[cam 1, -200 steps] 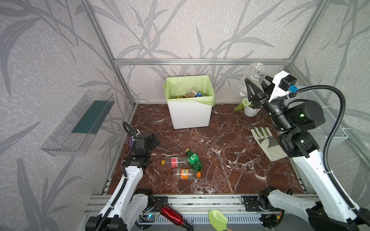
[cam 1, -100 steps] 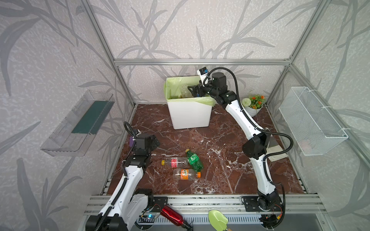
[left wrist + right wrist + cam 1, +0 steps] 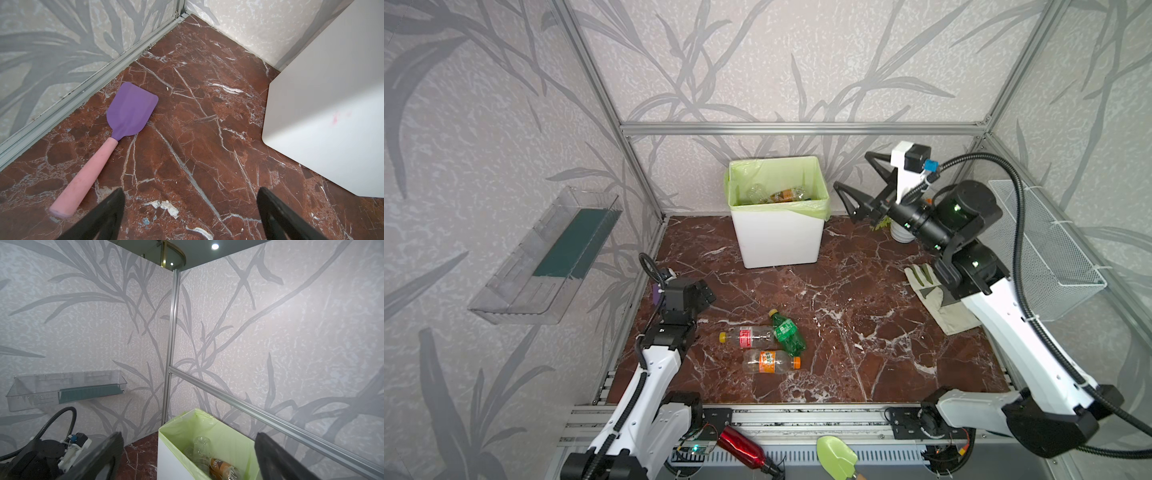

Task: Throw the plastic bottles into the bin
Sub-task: 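Lower the right gripper onto the orange-labelled bottle and grasp it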

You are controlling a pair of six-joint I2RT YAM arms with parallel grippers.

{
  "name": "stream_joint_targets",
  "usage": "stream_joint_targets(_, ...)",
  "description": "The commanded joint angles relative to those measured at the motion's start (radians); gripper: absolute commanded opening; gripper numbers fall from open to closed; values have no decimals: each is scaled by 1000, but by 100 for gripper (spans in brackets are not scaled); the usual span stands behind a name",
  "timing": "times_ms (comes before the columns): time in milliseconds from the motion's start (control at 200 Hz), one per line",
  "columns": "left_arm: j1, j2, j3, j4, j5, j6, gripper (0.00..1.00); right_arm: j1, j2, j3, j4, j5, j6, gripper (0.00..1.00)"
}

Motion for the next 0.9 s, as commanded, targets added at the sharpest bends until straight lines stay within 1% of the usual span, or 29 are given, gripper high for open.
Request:
stream_joint_targets(0,4,-15,-7,4,-22,-12,99,63,10,-201,-65,-8,-36,95)
stream_joint_targets(75,3,-21,-3,-9,-24,-6,99,150,-15,-266,-162,19,-106,94)
stream_joint_targets(140,4,-23,-1,-16,-28,-2,99,229,-15,-296,-254,42,-143,89)
stream_joint_targets(205,3,-25,-1,-19,-32,-5,99,310,-8,-339,-299,38,-144,86)
stream_joint_targets(270,3,-28,1,-21,-36,-6,99,387,7,-383,-314,35,-119,82)
stream_joint_targets(365,3,-30,8,-26,-45,-6,99,486,65,-407,-354,63,-127,82)
stream_joint_targets(390,3,-29,11,-27,-46,-4,99,534,91,-404,-370,72,-134,82)
stream_joint_targets(495,3,-31,28,-41,-49,3,99,628,200,-380,-433,100,-162,82)
stream_joint_targets(605,3,-44,28,-53,-51,5,99,685,311,-329,-486,153,-187,82)
stream_joint_targets(745,3,-69,16,-67,-61,3,99,710,435,-231,-575,210,-228,82)
stream_joint_targets(895,3,-89,8,-76,-69,3,99,727,554,-137,-631,277,-273,82)
